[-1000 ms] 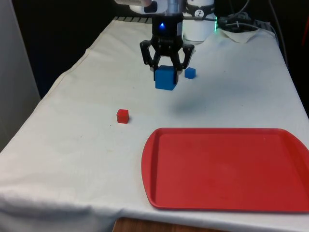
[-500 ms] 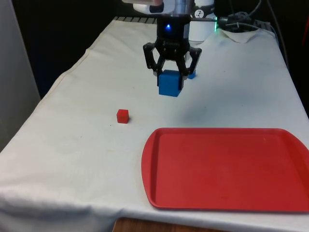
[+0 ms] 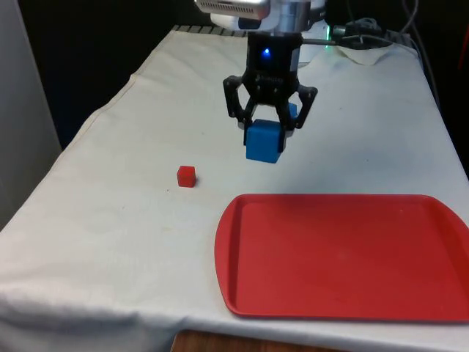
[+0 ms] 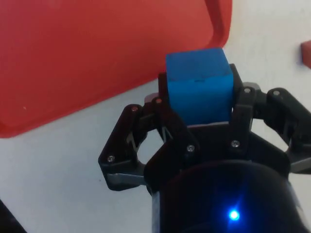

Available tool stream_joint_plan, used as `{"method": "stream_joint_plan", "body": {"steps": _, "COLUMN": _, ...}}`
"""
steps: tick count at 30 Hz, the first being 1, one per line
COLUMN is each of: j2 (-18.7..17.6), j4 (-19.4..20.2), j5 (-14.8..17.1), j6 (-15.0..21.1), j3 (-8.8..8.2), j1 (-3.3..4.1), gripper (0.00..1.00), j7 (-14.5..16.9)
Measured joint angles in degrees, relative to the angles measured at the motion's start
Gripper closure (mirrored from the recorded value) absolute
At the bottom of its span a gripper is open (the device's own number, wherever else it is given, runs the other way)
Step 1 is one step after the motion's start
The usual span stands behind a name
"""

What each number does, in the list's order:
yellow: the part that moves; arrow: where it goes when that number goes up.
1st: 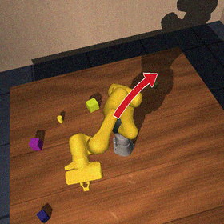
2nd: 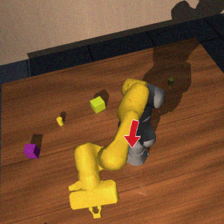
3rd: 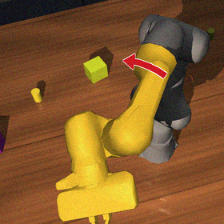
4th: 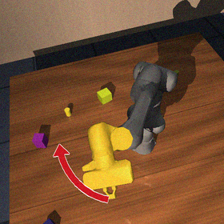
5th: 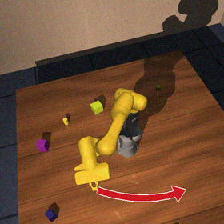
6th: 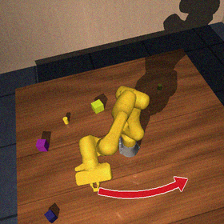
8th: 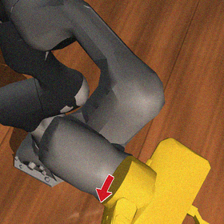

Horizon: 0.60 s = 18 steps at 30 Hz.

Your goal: Pick up the largest block and place it onto the tray.

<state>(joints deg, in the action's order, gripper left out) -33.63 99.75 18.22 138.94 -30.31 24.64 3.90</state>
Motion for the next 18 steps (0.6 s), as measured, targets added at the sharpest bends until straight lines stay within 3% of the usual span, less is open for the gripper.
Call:
{"method": "stream_joint_plan", "body": {"steps": 7, "j2": -2.7, "j4": -3.7, "j5": 0.0, "j6": -1.4, "j3": 0.00, "j1": 0.11, "gripper": 1.00, "j7": -0.9}}
{"method": "stream_joint_plan", "body": {"steps": 18, "j2": -10.3, "j4": -10.8, "j5": 0.1, "j6": -2.8, "j3": 1.09, "j1": 0.40, "gripper": 1.00, "j7": -3.4}}
